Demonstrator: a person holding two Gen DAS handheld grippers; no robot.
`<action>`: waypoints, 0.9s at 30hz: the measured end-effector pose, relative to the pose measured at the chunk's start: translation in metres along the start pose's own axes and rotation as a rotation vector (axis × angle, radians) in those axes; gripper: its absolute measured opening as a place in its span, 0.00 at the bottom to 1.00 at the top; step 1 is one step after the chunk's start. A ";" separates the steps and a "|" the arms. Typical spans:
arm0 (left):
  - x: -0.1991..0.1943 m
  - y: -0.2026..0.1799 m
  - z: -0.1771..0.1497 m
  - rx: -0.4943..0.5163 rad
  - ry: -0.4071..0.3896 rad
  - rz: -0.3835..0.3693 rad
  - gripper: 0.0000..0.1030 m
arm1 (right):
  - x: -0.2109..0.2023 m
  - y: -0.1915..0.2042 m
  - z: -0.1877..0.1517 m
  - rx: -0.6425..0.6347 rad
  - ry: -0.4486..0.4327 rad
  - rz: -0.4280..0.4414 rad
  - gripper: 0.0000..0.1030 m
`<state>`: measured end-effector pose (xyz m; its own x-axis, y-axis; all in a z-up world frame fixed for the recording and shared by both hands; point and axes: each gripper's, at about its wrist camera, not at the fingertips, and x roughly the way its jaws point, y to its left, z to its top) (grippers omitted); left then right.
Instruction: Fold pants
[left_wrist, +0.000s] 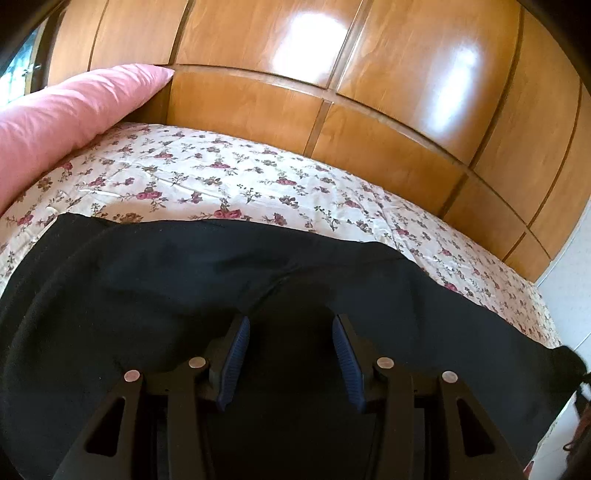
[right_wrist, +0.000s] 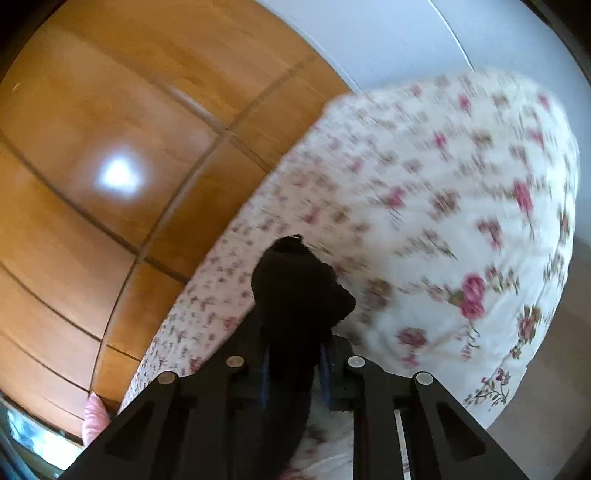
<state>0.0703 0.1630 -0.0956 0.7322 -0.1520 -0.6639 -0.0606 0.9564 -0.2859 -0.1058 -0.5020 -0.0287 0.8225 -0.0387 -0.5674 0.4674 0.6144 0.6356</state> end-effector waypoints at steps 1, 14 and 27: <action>0.000 -0.001 -0.001 0.005 -0.002 0.003 0.46 | -0.004 0.012 0.001 -0.025 -0.012 -0.002 0.19; -0.014 0.013 0.000 -0.081 -0.001 -0.064 0.46 | -0.051 0.207 -0.066 -0.456 -0.114 0.152 0.18; -0.026 0.026 0.003 -0.141 0.013 -0.104 0.46 | -0.014 0.326 -0.233 -0.996 0.066 0.305 0.18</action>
<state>0.0516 0.1925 -0.0833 0.7306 -0.2526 -0.6344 -0.0799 0.8910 -0.4468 -0.0397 -0.1176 0.0647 0.8272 0.2524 -0.5020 -0.2608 0.9638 0.0548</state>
